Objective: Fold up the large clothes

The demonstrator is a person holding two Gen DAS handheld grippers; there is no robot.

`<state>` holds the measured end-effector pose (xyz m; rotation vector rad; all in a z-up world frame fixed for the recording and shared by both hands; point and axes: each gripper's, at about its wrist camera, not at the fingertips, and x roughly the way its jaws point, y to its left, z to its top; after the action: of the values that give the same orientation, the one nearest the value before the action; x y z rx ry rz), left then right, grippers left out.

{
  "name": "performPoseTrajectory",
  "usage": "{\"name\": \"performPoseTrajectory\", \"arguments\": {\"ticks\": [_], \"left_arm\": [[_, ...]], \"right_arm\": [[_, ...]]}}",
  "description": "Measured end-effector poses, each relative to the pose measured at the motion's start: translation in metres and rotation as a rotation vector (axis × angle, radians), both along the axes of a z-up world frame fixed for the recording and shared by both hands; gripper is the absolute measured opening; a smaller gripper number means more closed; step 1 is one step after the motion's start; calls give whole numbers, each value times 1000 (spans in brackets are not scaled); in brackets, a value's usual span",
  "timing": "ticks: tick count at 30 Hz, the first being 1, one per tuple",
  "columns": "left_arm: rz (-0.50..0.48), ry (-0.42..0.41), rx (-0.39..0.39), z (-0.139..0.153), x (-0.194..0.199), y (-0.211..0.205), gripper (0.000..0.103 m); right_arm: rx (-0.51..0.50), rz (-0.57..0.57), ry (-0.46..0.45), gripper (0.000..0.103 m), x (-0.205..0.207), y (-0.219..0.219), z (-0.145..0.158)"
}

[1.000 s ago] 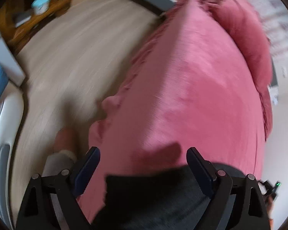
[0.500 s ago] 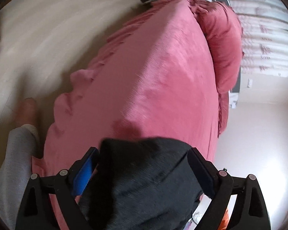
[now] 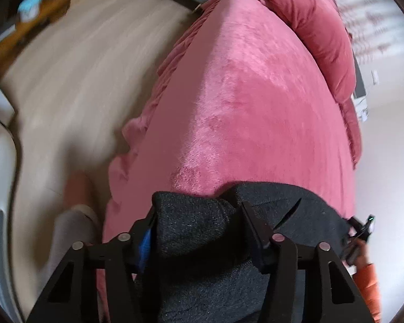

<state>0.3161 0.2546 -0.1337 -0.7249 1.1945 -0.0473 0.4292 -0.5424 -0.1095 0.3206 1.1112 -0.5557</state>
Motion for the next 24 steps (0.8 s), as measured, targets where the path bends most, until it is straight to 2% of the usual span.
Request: {"name": "performPoseTrajectory", "arguments": {"ticks": [2, 6, 8, 10, 14, 16, 19, 20, 22, 23, 24], "left_arm": [[0, -16, 36, 8, -2, -4, 53], [-5, -50, 48, 11, -8, -7, 54], [1, -56, 41, 10, -10, -6, 59], [24, -41, 27, 7, -7, -4, 63], [75, -19, 0, 0, 4, -1, 64], [75, -16, 43, 0, 12, -5, 61], [36, 4, 117, -4, 19, -16, 52], [25, -12, 148, -2, 18, -19, 50], [9, -40, 189, 4, 15, -24, 43], [11, -48, 210, 7, 12, -25, 12], [16, -39, 255, 11, 10, -24, 13]], "right_arm": [[-6, -2, -2, 69, -6, 13, 6], [-28, -32, -34, 68, -14, 13, 13], [-50, -73, -47, 68, -16, 7, 16], [-31, -73, -47, 68, -11, 0, 11], [-65, -61, -39, 69, -2, -5, 8], [-77, -61, -38, 73, 1, -7, 3], [-56, -71, -67, 74, -2, -11, -2], [-51, -66, -75, 71, -4, -11, -1], [-66, -62, -74, 39, -8, -13, 2], [-61, -60, -76, 19, -12, -22, 6], [-23, -63, -82, 13, -15, -27, 11]]}}
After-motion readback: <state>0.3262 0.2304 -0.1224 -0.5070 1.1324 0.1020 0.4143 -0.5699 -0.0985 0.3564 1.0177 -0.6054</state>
